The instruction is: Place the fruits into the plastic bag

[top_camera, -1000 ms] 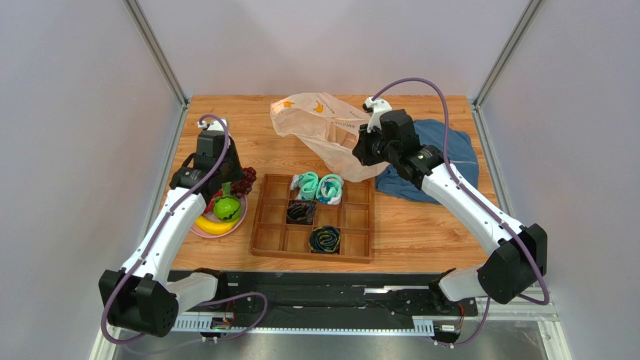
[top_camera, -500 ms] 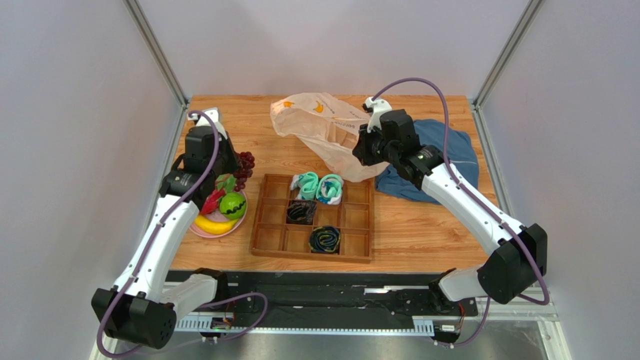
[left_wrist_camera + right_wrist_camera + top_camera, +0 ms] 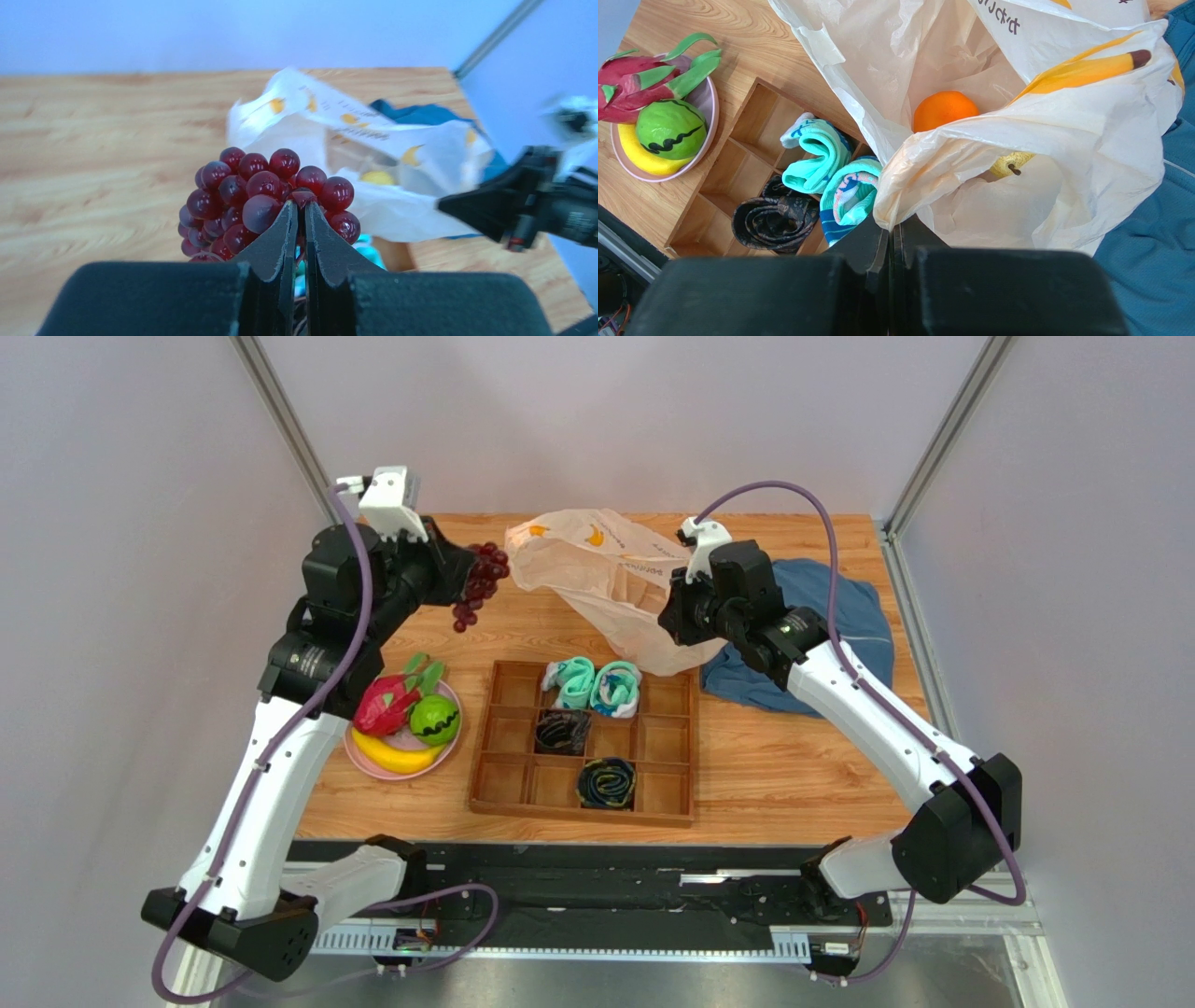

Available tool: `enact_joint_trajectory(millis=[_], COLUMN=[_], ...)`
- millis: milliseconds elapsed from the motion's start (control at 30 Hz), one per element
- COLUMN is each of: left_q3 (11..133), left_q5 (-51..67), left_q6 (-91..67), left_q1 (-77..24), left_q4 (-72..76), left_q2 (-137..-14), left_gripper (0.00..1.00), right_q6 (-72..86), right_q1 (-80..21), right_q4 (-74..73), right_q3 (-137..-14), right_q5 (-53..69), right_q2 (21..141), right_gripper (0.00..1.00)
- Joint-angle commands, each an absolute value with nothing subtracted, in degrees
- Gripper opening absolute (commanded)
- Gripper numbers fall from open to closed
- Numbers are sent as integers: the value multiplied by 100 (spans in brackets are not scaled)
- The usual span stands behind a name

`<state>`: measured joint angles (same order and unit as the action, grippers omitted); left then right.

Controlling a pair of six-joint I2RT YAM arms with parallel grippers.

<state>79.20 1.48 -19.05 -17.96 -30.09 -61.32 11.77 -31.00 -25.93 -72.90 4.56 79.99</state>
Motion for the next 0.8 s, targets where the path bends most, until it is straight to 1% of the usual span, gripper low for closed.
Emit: enact_joint_trajectory(millis=[0,100,267,767], left_q3=[8787,9104,9289,11082], left_q5=[492,597,870,1468], left_q6=[-1793,-1907,-2162,-2531], left_q1=[-2371,-2733,-3084,-3489], left_q4=[-2602,-2391,-1811,-1547], left_q2=[-6459,-6741,-7373,-9447], left_gripper=[11,11,11,9], right_q6=[1178,1195,1187,1169], right_q1=[-3120,-3120,-3120,-3129], right_q4=[-2461,-2470,-2470,-2514], right_q3=[-7392,-7392,-7392,-7383], right_q5=[396,404,404,369], right_q2=[7831,7831,7796,7726], right_gripper=[4,4,4,4])
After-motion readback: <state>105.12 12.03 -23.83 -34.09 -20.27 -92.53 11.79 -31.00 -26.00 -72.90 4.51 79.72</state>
